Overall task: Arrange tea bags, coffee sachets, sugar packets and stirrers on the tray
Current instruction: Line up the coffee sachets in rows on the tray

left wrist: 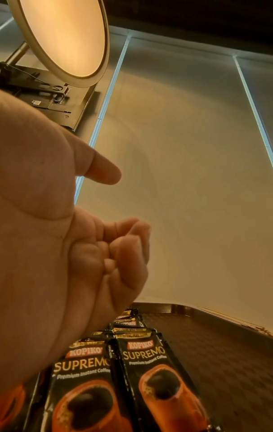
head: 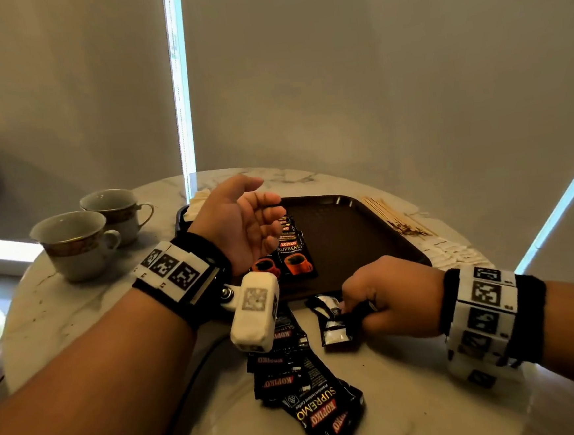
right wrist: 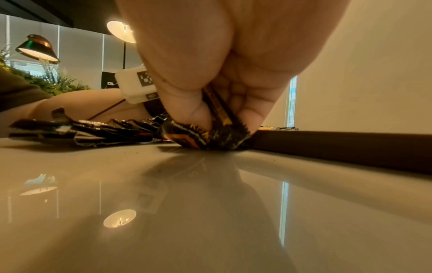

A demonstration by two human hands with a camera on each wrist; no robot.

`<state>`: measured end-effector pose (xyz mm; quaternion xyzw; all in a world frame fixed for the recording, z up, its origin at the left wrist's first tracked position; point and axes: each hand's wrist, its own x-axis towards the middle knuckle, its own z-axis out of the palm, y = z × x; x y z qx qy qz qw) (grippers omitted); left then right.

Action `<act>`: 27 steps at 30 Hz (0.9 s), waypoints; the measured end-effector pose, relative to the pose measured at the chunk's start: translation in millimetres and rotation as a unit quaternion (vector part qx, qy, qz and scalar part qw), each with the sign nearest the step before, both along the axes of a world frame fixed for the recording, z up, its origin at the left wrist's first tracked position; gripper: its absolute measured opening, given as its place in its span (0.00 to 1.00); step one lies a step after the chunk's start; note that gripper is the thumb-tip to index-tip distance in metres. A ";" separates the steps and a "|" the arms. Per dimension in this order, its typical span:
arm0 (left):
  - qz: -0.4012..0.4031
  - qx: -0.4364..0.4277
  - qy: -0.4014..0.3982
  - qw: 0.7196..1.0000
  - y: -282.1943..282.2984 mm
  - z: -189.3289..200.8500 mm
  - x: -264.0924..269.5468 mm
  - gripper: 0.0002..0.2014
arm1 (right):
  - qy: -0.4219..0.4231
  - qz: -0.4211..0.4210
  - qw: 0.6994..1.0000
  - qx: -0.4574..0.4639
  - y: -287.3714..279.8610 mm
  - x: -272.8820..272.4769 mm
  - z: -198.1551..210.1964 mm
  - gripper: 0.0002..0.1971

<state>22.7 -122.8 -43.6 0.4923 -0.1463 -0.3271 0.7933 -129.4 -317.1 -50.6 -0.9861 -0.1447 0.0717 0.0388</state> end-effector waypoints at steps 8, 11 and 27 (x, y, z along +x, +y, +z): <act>-0.029 0.014 -0.037 0.999 1.5 -0.6 -0.4 0.15 | 0.005 -0.042 0.993 0.111 -0.9 3.5 26.7 0.08; -0.046 0.007 -0.067 0.997 0.0 -1.7 -2.6 0.17 | -0.005 -0.065 0.979 0.193 -2.3 12.3 44.6 0.10; -0.255 -0.003 -0.081 0.964 2.1 -7.8 -14.1 0.31 | -0.001 -0.071 0.906 0.418 20.4 63.2 59.2 0.18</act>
